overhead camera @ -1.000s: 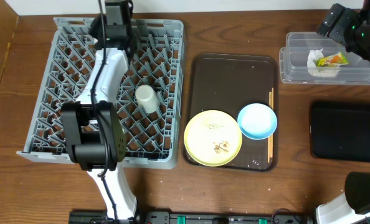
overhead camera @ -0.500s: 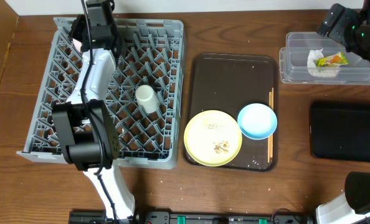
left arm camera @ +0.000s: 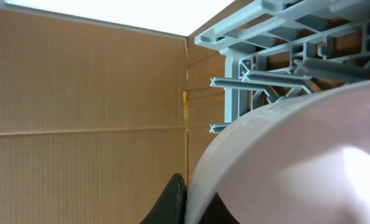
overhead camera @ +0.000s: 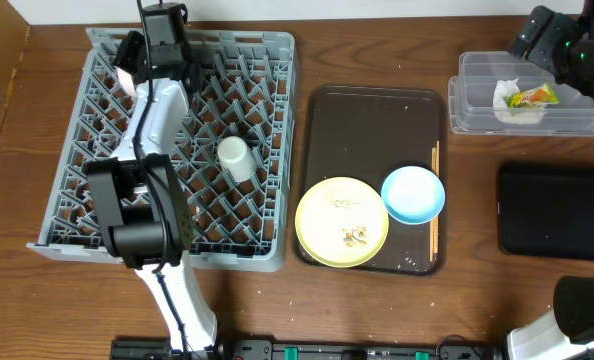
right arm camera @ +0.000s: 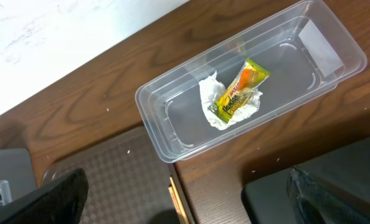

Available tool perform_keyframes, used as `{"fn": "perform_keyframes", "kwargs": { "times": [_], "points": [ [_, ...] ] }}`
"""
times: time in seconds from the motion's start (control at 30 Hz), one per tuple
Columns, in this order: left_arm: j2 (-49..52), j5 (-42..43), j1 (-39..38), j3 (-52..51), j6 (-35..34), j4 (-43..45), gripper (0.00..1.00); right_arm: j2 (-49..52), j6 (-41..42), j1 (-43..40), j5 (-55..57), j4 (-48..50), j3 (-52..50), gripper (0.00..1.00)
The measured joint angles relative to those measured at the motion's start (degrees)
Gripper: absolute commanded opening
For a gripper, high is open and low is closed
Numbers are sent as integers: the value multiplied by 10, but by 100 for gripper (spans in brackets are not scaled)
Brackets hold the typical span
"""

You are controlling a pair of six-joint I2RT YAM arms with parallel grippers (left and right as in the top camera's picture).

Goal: Sort waste into correct bins and load items into the dishwasher
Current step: 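Lower the pink bowl into the rack with the left gripper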

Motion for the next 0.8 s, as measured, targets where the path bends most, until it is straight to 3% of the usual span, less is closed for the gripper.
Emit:
{"fn": "perform_keyframes", "kwargs": {
  "times": [0.1, 0.17, 0.27, 0.33, 0.53, 0.7, 0.8],
  "points": [
    [0, -8, -12, 0, 2, 0, 9, 0, 0, 0, 0, 0, 0, 99],
    [0, -10, -21, 0, 2, -2, 15, 0, 0, 0, 0, 0, 0, 99],
    [4, 0, -37, 0, 0, -16, 33, 0, 0, 0, 0, 0, 0, 99],
    [7, 4, -47, 0, -2, -20, 36, 0, 0, 0, 0, 0, 0, 99],
    [7, 5, -51, 0, -3, -26, 36, 0, 0, 0, 0, 0, 0, 99],
    [7, 4, -50, 0, -3, -24, 26, 0, 0, 0, 0, 0, 0, 99],
    [6, 0, -50, 1, -3, -24, 26, 0, 0, 0, 0, 0, 0, 99]
  ]
}}
